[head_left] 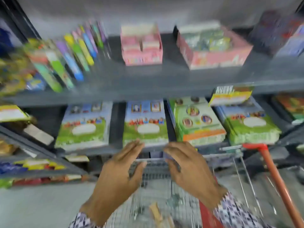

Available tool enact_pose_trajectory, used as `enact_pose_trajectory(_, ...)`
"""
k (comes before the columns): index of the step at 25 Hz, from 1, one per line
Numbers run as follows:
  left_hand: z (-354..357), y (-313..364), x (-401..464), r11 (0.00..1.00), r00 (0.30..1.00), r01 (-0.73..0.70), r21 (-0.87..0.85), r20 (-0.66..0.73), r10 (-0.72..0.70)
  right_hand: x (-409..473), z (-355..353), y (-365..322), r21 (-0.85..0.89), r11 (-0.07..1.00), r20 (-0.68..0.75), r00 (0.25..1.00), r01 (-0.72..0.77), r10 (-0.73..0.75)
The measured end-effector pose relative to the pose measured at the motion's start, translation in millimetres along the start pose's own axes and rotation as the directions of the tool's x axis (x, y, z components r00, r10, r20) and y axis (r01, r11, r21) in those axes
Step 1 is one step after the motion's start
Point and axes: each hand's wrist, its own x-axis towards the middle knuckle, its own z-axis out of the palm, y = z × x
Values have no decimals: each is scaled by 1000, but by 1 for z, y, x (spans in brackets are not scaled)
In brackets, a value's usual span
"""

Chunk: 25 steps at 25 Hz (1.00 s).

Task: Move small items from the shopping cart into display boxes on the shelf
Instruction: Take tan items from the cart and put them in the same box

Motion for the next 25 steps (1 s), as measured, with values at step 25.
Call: enact_pose_trajectory(25,425,-268,-120,883,731,323,342,502,-462,-315,393,122,-224,619,730,291,-753,619)
